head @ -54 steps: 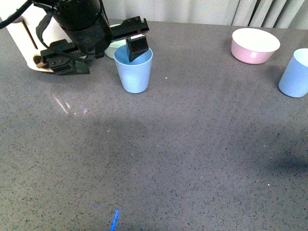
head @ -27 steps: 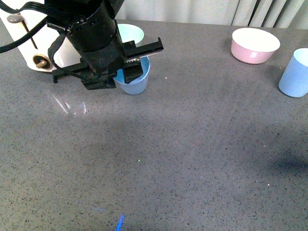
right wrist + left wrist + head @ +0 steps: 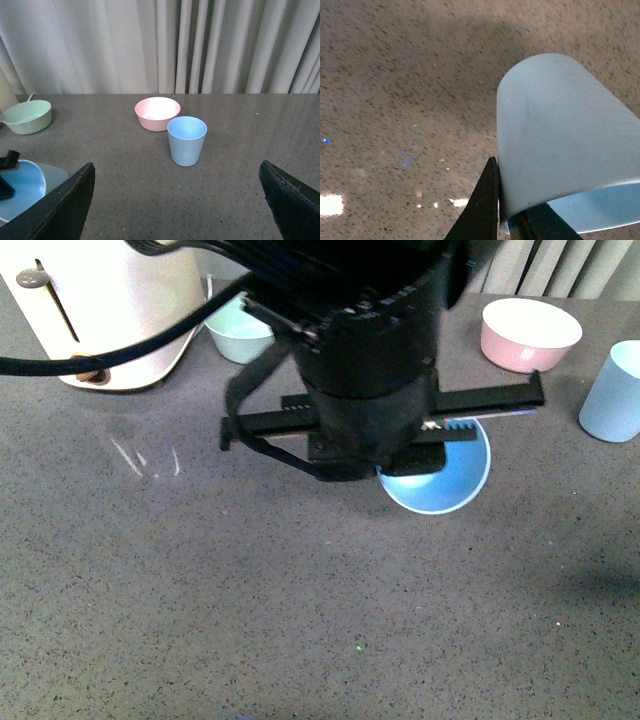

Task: Stack blue cups with both arms

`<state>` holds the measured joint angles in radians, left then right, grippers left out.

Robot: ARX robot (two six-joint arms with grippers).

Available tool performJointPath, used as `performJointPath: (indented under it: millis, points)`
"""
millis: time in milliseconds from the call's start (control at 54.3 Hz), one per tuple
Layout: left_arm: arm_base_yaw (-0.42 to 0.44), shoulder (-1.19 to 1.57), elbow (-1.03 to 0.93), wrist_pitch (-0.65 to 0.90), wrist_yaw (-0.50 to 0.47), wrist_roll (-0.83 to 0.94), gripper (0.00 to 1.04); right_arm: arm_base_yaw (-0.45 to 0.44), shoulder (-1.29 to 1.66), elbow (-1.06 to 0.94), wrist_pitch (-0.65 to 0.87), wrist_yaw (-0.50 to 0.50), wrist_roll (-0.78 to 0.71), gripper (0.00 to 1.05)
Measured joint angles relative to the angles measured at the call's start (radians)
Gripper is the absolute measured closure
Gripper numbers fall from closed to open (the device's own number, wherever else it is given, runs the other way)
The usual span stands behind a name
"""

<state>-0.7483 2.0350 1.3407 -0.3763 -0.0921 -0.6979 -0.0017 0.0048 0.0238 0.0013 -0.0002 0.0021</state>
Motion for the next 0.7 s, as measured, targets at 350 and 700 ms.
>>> performJointPath:
  millis: [350,700]
  points:
    - [-0.03,0.095,0.082,-0.025,0.005,-0.018,1.0,0.0,0.0,0.0,0.0,0.0,0.0,0.09]
    - [-0.032,0.093,0.088,-0.025,0.013,-0.027,0.5,0.0,0.0,0.0,0.0,0.0,0.0,0.09]
